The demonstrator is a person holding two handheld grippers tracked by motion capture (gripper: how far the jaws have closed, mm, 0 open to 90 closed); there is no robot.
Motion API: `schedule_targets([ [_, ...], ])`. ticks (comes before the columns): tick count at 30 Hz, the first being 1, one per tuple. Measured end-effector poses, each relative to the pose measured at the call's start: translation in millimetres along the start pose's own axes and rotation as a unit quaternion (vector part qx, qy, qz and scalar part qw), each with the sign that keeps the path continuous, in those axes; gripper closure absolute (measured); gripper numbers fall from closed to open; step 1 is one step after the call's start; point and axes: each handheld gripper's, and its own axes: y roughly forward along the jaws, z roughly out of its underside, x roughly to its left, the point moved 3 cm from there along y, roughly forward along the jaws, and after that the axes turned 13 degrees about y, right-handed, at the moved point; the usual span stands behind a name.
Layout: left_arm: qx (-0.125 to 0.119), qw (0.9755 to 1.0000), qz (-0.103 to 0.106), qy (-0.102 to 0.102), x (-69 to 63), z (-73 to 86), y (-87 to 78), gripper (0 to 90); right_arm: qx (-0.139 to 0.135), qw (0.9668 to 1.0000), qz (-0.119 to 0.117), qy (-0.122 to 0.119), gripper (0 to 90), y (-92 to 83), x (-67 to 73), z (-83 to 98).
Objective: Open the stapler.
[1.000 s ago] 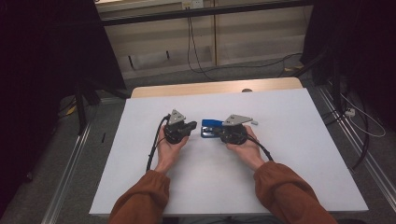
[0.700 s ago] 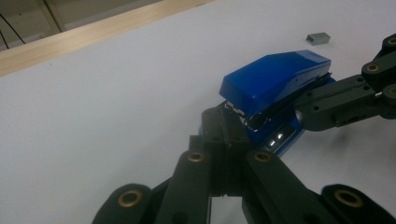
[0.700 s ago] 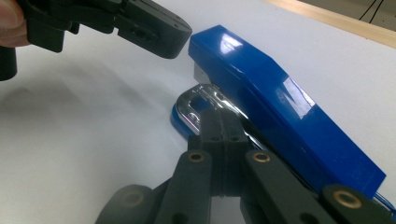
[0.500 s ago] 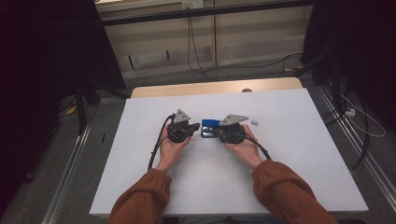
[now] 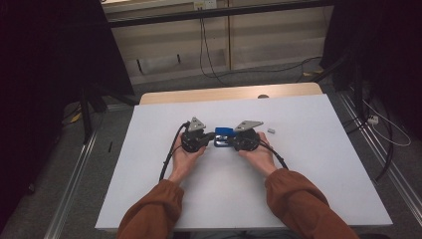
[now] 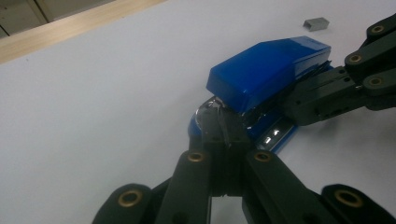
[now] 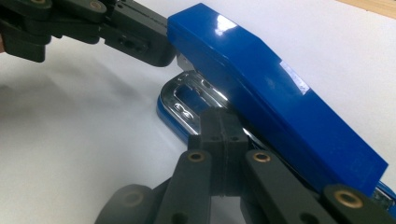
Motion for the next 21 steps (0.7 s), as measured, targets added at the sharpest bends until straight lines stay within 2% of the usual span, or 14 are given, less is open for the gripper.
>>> schedule_targets([
  [6, 0.007, 0.9999, -0.01, 0.01, 0.3, 0.4, 3.6, 90.0, 0.007, 1.0, 0.0, 0.006, 90.0, -0.4, -0.3, -1.0],
  [10, -0.007, 1.0, 0.0, 0.007, 1.2, -1.0, 1.1, 90.0, 0.007, 1.0, 0.003, 0.002, 90.0, -0.4, 0.2, -0.9],
  [12, -0.005, 1.0, -0.001, 0.008, 0.6, -1.5, 0.4, 90.0, 0.006, 1.0, 0.004, 0.002, 90.0, -0.3, 0.5, -0.8],
  [13, -0.002, 0.9999, -0.01, 0.012, -1.2, -3.1, -0.1, 90.0, 0.005, 1.0, 0.004, 0.005, 90.0, -0.2, 0.6, -0.6],
  [16, -0.008, 0.9999, -0.007, 0.002, -0.2, -1.9, 0.6, 90.0, 0.004, 0.9999, 0.007, 0.009, 90.0, 0.4, 2.1, -0.7],
  [21, -0.01, 0.9999, -0.007, 0.001, 0.3, -2.2, 0.8, 90.0, 0.003, 0.9999, 0.009, 0.007, 90.0, 0.5, 2.5, -0.7],
])
